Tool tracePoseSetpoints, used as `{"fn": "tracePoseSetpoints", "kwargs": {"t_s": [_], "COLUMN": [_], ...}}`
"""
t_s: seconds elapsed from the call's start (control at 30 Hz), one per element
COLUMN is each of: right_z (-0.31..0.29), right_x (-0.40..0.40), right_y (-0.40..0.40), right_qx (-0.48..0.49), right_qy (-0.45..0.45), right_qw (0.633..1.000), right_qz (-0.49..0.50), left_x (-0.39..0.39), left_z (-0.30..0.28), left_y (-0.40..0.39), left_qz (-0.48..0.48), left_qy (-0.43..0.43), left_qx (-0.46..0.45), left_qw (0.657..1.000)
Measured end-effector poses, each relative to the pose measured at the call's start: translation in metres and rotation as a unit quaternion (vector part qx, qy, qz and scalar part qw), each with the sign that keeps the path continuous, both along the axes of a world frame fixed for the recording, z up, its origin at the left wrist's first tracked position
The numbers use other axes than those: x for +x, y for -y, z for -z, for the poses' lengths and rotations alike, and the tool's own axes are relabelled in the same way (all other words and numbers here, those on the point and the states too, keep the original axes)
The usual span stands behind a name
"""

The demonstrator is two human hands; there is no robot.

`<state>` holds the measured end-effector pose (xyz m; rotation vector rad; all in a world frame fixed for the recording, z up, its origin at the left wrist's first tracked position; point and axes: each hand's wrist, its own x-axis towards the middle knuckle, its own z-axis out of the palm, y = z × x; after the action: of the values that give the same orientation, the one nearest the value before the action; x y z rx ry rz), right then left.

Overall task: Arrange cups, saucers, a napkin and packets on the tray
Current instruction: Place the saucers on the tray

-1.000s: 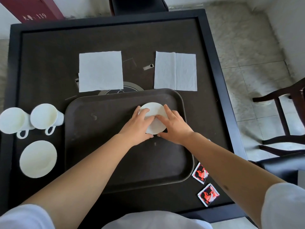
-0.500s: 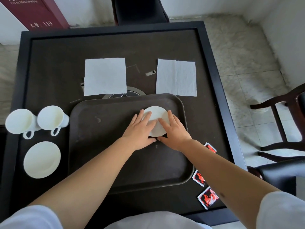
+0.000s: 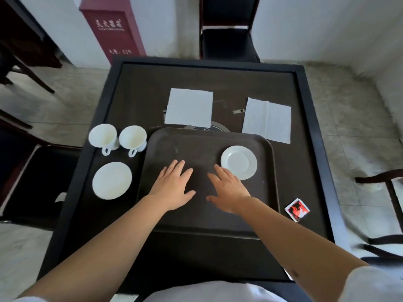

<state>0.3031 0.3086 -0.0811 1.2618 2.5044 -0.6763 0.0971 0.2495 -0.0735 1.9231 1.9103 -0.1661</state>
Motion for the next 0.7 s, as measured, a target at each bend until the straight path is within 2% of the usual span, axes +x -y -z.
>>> {"fn": "tracePoseSetpoints", "kwargs": {"t_s": [0.33, 0.53, 0.7], "right_z": [-0.011, -0.002, 0.016], "right_x": [-0.135, -0.21, -0.248], "right_y": [0.049, 0.066, 0.069], "right_qx": [-0.022, -0.044, -0.004], "right_qy": [-0.019, -0.032, -0.019], "right_qw": [0.992, 0.988, 0.988], "right_qz": [-0.119, -0.147, -0.152], "left_x": [-0.124, -0.181, -0.214], "left_z": [-0.009, 0.003, 0.019], "left_y": [0.094, 0.105, 0.108], "left_qz": [-0.121, -0.116, -0.111], "left_qy": [-0.015, -0.029, -0.021], "left_qx": [-0.009, -0.023, -0.035], "left_qw": [0.992, 0.993, 0.993]}}
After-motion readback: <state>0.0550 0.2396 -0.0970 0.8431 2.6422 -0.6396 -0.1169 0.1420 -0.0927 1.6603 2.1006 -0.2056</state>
